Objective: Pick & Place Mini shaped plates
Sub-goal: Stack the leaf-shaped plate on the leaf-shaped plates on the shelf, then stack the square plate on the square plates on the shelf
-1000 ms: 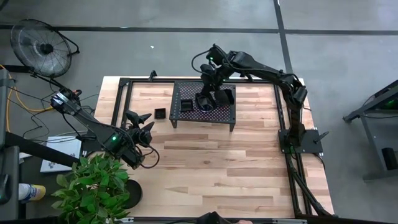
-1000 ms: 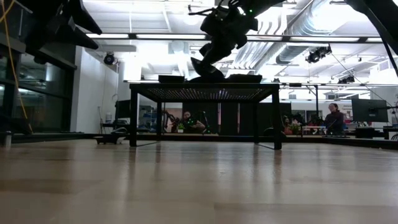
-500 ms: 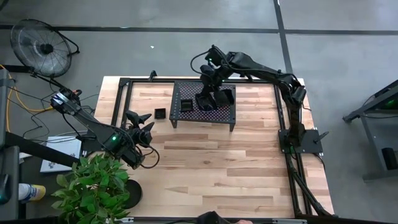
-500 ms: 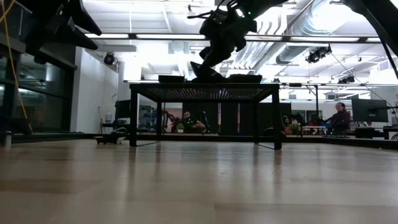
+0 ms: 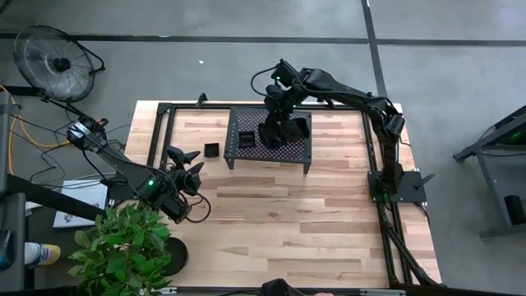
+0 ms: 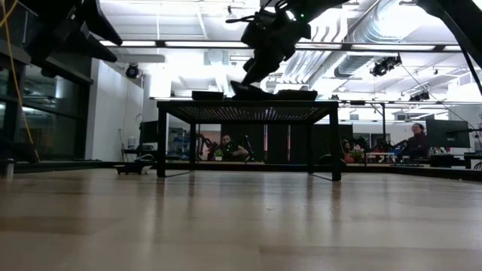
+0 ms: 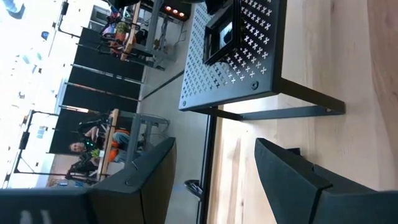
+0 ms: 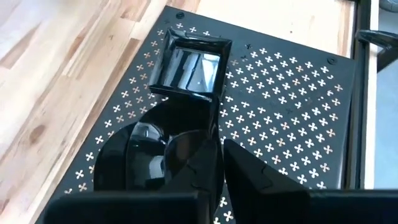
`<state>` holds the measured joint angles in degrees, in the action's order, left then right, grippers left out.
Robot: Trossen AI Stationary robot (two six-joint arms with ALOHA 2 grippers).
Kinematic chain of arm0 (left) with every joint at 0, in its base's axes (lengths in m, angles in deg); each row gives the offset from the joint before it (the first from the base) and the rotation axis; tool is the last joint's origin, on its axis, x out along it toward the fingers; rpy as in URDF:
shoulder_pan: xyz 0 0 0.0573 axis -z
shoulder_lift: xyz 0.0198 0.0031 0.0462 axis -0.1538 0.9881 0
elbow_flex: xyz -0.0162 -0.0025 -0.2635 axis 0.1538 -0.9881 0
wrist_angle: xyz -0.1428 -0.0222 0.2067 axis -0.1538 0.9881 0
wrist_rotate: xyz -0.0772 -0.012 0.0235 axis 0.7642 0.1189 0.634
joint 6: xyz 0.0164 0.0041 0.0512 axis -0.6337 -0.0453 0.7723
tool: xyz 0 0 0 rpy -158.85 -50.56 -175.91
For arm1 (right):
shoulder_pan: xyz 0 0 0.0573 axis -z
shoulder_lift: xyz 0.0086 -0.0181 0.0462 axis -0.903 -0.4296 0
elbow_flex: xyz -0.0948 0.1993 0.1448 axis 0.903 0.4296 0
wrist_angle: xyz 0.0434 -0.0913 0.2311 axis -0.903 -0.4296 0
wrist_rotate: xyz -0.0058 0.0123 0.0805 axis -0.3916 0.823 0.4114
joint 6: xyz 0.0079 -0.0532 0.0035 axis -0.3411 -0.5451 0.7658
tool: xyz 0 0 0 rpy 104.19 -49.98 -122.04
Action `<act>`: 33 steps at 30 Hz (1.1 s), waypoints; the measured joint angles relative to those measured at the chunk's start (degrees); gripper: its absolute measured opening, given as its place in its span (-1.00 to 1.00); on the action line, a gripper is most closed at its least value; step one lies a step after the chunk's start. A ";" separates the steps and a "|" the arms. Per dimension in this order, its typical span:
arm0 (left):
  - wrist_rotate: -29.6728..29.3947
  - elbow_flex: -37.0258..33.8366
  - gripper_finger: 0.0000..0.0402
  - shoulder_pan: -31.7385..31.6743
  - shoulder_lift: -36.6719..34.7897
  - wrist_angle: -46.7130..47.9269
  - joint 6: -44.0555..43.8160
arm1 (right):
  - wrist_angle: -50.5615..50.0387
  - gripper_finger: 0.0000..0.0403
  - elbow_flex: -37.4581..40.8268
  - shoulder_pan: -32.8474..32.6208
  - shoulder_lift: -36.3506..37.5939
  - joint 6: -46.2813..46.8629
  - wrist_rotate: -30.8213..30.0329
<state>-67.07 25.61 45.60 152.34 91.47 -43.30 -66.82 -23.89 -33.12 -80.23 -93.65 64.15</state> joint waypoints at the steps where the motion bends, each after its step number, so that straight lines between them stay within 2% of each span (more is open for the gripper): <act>1: 0.15 0.00 0.06 0.00 0.00 -0.01 0.00 | 0.00 -0.87 0.00 0.00 0.00 0.24 -0.42; 17: 2.04 0.00 0.06 0.00 0.00 -0.03 -0.02 | 2.48 -0.52 -0.32 0.00 0.23 5.41 -2.74; 28: 2.30 0.00 0.06 0.00 0.00 -0.84 -0.02 | -0.30 -0.49 -3.13 -1.75 3.67 7.88 -9.83; 33: 5.25 0.00 0.06 0.01 0.00 -1.44 -0.19 | -2.92 -0.49 -3.10 -2.72 7.42 10.75 -11.32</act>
<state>-61.82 25.61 45.61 152.34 90.04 -43.49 -69.74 -26.99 -35.84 -72.81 -82.90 52.83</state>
